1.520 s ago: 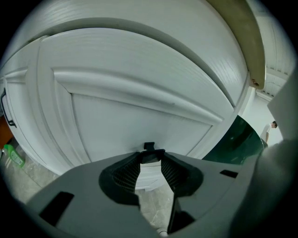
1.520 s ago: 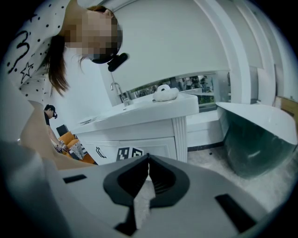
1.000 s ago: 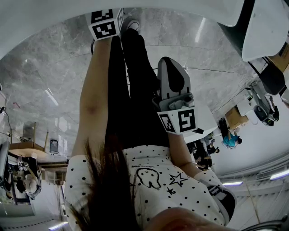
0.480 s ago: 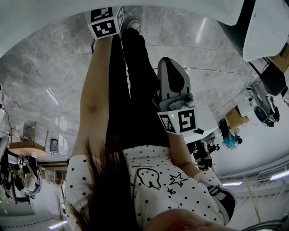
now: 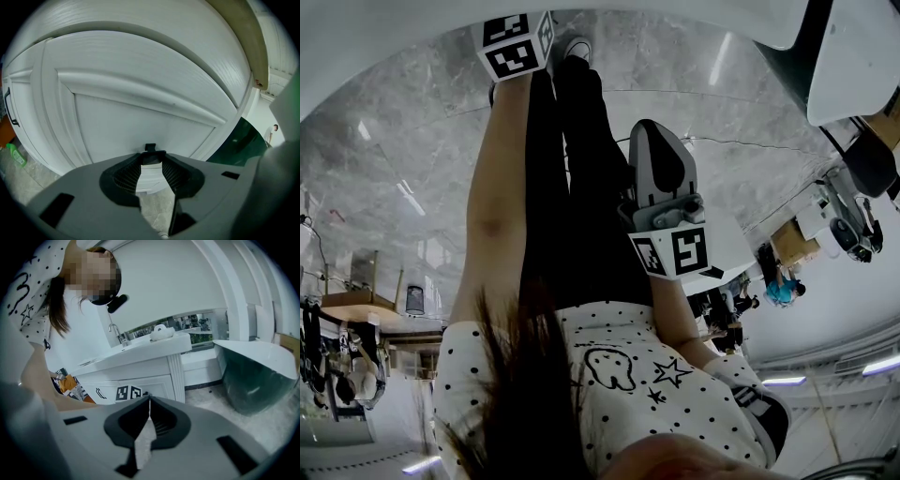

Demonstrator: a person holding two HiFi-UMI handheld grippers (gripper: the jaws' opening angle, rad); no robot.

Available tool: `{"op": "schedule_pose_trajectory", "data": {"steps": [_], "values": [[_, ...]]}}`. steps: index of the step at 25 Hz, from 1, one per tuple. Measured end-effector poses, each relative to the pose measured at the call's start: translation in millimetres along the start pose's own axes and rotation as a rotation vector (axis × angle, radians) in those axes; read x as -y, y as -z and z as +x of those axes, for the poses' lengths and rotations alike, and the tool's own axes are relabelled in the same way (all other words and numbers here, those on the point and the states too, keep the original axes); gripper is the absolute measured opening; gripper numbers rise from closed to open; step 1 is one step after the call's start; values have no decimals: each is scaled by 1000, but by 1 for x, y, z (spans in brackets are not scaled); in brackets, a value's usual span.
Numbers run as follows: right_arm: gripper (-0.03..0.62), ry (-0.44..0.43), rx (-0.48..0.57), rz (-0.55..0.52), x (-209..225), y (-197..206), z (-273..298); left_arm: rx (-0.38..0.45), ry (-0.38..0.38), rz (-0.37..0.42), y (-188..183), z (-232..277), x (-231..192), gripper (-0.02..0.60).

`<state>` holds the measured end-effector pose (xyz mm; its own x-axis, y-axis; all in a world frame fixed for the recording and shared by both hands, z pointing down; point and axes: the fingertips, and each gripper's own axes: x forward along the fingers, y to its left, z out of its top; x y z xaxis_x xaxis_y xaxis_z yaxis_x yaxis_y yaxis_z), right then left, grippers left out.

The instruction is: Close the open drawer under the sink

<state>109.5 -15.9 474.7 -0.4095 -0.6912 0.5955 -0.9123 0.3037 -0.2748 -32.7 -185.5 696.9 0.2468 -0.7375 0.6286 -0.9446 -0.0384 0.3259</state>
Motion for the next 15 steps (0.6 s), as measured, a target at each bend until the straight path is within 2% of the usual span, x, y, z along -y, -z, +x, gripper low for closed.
{"op": "schedule_pose_trajectory", "data": {"steps": [15], "values": [[15,-11,10,-2,8,-10,0,-15,-15,27,0,-5,-1,138]]}}
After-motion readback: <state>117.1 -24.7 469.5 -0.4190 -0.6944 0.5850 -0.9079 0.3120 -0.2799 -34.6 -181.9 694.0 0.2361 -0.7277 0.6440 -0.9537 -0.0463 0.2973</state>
